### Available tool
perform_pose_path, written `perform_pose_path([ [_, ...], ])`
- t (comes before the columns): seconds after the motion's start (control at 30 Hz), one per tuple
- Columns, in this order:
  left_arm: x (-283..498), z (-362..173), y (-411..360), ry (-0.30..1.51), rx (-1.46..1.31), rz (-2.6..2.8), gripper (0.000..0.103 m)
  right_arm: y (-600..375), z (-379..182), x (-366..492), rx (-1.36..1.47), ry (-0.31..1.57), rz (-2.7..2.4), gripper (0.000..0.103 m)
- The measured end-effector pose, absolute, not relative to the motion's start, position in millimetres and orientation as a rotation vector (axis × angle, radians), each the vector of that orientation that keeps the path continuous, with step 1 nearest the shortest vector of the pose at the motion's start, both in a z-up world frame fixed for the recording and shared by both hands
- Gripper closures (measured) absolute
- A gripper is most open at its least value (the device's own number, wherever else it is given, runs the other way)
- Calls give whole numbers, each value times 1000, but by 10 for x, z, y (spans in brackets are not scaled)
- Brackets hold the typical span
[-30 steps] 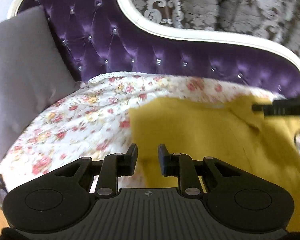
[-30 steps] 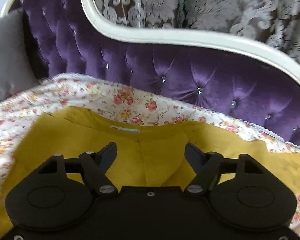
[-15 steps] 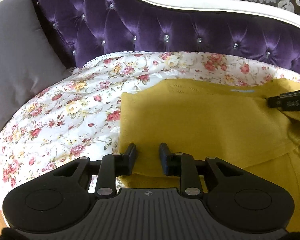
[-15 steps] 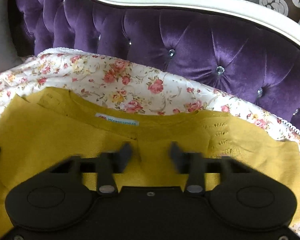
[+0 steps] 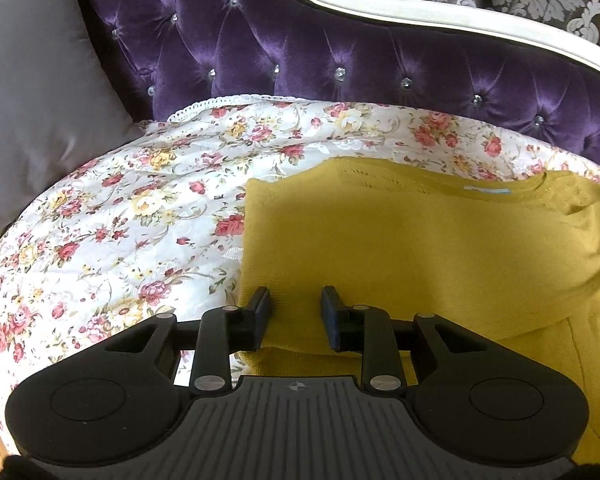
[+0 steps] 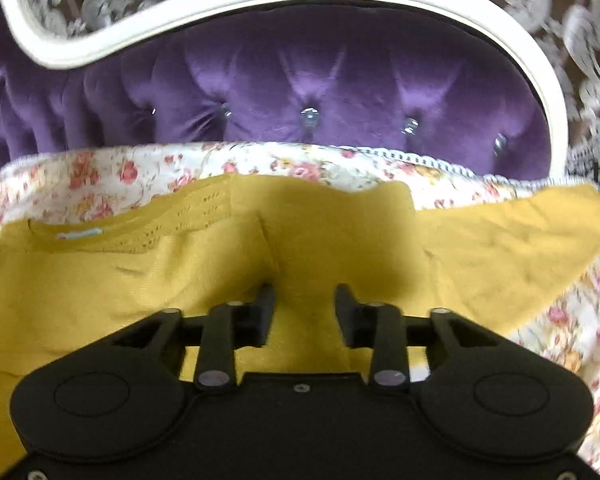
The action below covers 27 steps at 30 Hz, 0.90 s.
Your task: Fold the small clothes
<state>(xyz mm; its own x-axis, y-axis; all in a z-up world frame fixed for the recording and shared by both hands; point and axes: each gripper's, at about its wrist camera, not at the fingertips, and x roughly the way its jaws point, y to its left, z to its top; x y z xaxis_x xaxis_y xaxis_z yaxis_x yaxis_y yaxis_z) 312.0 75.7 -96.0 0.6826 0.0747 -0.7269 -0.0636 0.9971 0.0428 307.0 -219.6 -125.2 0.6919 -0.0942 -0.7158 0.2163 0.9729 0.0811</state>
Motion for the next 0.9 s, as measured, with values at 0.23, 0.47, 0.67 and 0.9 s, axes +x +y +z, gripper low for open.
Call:
perform_pose_path([
  [0.23, 3124, -937, 749, 829, 32, 69, 75, -2187, -1176, 3273, 216, 715, -118, 47],
  [0.47, 3115, -938, 754, 827, 31, 68, 75, -2167, -1112, 3455, 190, 703, -93, 46],
  [0.67, 3105, -916, 767, 825, 16, 61, 75, -2059, -1372, 3687, 97, 810, -97, 49],
  [0.9, 3047, -730, 699, 765, -22, 51, 76, -2073, -1112, 3570, 65, 665, -109, 99],
])
